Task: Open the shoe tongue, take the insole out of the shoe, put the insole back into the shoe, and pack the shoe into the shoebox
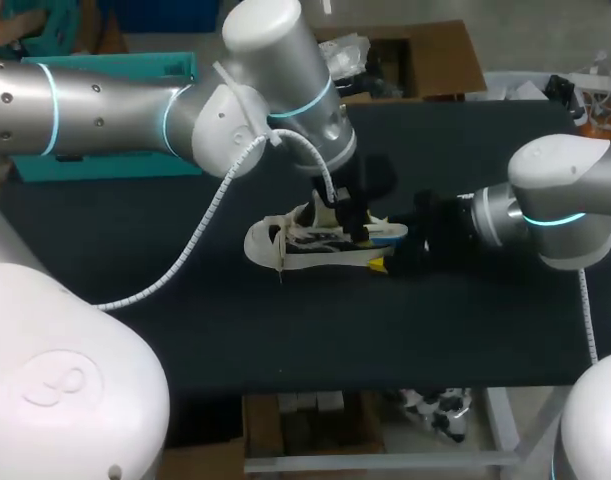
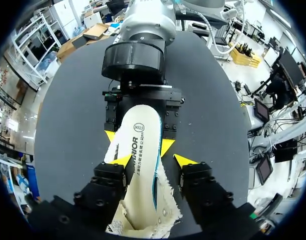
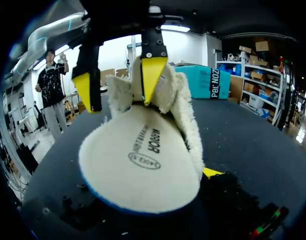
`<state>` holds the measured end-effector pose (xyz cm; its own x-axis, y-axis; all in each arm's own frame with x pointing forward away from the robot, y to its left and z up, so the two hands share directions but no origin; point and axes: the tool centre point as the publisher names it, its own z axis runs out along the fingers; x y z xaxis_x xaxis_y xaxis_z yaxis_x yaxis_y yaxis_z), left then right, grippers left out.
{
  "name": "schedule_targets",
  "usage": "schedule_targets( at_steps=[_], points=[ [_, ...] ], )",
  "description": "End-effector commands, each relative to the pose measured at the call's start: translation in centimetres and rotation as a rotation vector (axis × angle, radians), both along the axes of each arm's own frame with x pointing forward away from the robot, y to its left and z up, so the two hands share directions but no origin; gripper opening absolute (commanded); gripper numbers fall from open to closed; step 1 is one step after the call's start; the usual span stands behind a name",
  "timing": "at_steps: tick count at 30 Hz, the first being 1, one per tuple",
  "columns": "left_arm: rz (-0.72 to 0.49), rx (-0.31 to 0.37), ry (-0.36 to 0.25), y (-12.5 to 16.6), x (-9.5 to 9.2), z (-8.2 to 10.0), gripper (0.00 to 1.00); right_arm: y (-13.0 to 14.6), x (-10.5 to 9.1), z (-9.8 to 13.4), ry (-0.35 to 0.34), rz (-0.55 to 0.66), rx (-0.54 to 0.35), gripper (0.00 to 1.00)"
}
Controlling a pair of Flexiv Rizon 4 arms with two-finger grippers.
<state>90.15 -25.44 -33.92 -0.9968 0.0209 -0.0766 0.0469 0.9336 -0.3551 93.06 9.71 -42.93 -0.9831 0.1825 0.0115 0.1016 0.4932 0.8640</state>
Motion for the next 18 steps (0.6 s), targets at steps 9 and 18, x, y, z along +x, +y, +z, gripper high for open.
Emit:
schedule_targets(
  at_steps=[9, 18],
  points=[
    [0.022, 0.041, -0.029, -2.9, 1.3, -1.8, 0.54, 0.2, -0.1, -0.4, -0.001, 0.001, 0.004, 0.00],
    [0.029, 0.051, -0.042, -3.5, 1.8, -2.5, 0.47, 0.2, -0.1, -0.4, -0.001, 0.001, 0.004, 0.00]
  ],
)
